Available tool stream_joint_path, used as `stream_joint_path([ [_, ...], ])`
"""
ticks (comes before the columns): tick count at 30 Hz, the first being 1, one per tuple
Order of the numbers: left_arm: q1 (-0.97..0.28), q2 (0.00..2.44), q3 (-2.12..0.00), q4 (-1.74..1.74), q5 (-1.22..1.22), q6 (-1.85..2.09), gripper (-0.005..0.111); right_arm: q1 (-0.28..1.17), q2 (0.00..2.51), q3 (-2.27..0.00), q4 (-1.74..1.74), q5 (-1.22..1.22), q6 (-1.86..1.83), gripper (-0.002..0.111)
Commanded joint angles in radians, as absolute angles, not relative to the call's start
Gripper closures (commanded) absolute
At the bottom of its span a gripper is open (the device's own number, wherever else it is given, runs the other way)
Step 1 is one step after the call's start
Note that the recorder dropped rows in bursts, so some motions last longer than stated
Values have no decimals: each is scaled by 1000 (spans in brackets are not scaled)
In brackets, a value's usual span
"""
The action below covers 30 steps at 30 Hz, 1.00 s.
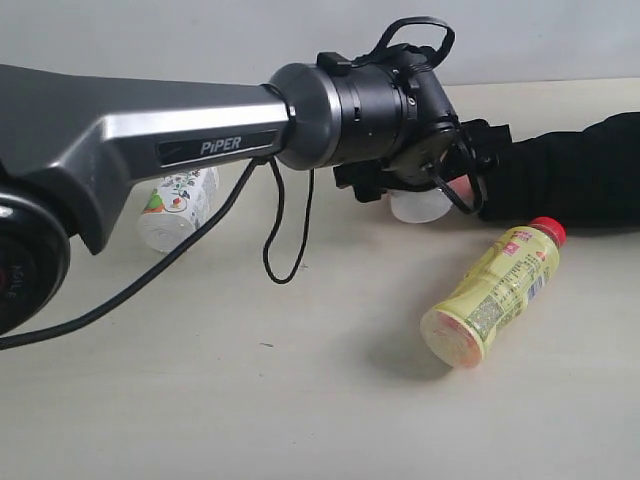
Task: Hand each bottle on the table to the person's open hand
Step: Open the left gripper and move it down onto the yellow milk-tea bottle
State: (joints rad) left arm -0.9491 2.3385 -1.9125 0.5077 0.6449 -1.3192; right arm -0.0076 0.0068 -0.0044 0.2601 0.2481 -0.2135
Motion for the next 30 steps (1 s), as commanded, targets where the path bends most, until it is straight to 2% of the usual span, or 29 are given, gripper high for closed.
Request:
stream_joint_path([
  [1,-945,2333,-1911,480,659,-1305,2,-5,0,0,259,245,-212,108],
  [11,-945,2274,-1911,373,684,-1053,2,-5,0,0,259,245,-212,108],
  [17,-953,2186,-1911,323,857,-697,2,-5,0,0,259,245,-212,108],
  [21,-1001,2148,-1911,238,1003,-302,2,-5,0,0,259,245,-212,108],
  [25,-1064,2146,-1911,238,1085,-234,2,-5,0,0,259,245,-212,108],
  [30,-1117,2146,-1911,238,1023,-140,2,-5,0,0,259,245,-212,108],
])
